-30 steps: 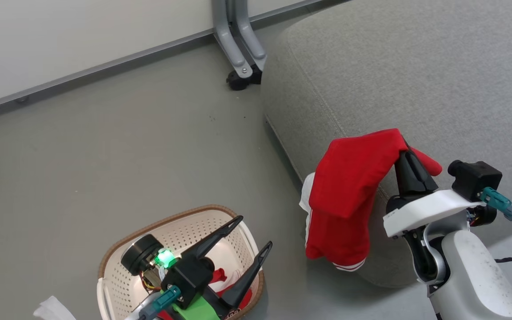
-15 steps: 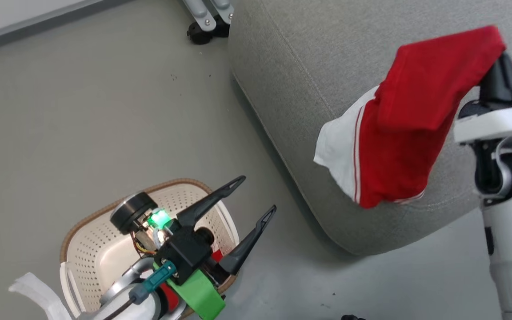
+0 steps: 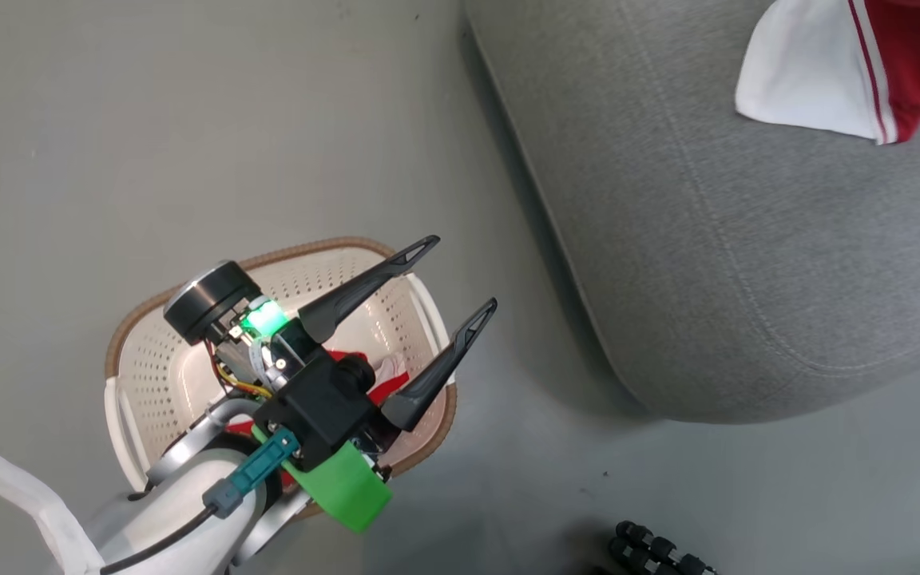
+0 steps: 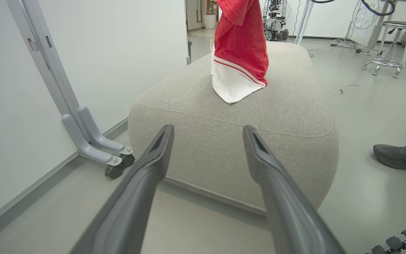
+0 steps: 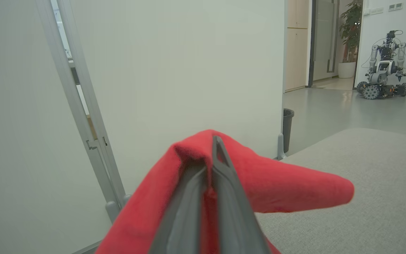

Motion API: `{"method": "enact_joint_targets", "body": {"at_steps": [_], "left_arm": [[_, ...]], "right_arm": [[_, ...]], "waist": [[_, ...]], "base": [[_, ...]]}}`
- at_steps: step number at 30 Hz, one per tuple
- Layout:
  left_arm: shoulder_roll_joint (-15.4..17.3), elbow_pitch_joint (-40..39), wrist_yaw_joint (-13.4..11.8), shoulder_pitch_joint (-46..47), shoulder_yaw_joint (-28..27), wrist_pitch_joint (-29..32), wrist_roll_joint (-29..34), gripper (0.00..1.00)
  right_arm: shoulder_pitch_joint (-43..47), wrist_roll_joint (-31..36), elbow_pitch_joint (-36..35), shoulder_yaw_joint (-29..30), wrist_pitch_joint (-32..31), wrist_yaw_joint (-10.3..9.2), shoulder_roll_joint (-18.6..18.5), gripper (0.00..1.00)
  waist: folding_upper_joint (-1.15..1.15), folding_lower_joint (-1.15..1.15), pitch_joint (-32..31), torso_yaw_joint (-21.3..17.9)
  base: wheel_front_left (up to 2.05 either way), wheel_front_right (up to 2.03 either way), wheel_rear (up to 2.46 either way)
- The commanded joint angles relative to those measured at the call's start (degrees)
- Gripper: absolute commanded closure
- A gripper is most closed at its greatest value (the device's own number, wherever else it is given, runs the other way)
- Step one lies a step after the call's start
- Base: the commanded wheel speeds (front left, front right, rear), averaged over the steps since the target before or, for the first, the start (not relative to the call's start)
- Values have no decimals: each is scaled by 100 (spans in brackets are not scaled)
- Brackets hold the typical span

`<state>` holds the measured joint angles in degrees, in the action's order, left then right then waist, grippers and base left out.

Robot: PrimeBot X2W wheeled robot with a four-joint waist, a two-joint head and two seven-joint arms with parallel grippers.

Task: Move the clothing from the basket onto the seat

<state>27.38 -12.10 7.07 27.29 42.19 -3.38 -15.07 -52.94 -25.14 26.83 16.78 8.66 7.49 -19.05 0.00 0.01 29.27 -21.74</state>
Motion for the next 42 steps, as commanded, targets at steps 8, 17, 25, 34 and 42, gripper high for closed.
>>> {"method": "enact_joint_targets", "body": {"at_steps": [8, 17, 25, 34, 42], "left_arm": [[103, -9, 25, 305, 26, -50, 47, 0], [63, 191, -81, 183, 24, -196, -61, 0], [-98, 465, -303, -153, -24, -466, -259, 0], [-365, 996, -717, -584, -346, -929, -675, 0], [-512, 1396, -1017, -833, -886, -1150, -896, 0]], "right_arm": [[107, 163, 1786, 535, 324, -1, 34, 100], [726, 436, 2366, 623, 662, -1, 381, 0], [1978, 731, 733, 631, 653, -1, 945, 0], [3161, 1109, -1049, -395, 655, -1, 1448, 0], [3678, 1258, -1551, -1248, 605, -1, 1559, 0]], "waist": [[0, -1, 841, 603], [0, -1, 601, 556], [0, -1, -31, 528], [0, -1, -795, 797], [0, -1, -1167, 1254]], "base": [[0, 0, 0], [0, 0, 0], [0, 0, 0], [0, 0, 0], [0, 0, 0]]}}
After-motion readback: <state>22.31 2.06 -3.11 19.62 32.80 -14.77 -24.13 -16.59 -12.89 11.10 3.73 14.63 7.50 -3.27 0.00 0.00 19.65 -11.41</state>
